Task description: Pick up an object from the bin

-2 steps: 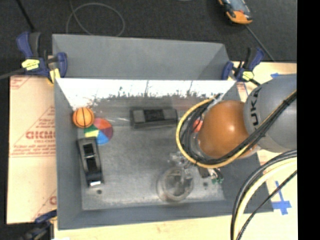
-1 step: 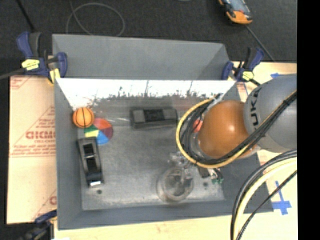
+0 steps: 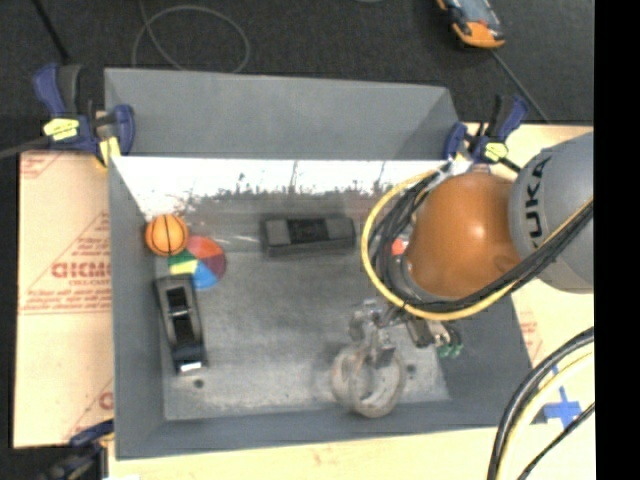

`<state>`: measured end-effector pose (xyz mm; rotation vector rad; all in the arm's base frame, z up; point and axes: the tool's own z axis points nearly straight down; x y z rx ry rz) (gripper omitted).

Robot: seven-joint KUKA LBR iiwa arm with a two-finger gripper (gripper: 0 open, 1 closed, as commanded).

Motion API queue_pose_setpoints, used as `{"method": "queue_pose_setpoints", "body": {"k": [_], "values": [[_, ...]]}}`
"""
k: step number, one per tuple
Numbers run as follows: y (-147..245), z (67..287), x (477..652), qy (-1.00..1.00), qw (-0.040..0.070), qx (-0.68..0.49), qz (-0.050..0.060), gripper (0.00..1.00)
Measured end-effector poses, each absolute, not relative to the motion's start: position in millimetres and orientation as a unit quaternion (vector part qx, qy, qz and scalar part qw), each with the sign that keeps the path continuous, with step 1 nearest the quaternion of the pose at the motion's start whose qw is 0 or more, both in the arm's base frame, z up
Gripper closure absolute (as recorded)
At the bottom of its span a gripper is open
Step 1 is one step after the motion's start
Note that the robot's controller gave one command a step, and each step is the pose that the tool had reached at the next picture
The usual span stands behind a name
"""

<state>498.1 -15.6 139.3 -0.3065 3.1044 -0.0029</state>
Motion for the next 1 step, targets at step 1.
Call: {"method": "queue_pose_setpoints", "body": {"k": [1], "values": [[-3.4, 256.5, 495.0, 0.996, 0.001, -0.091, 0.000, 1.00]]}}
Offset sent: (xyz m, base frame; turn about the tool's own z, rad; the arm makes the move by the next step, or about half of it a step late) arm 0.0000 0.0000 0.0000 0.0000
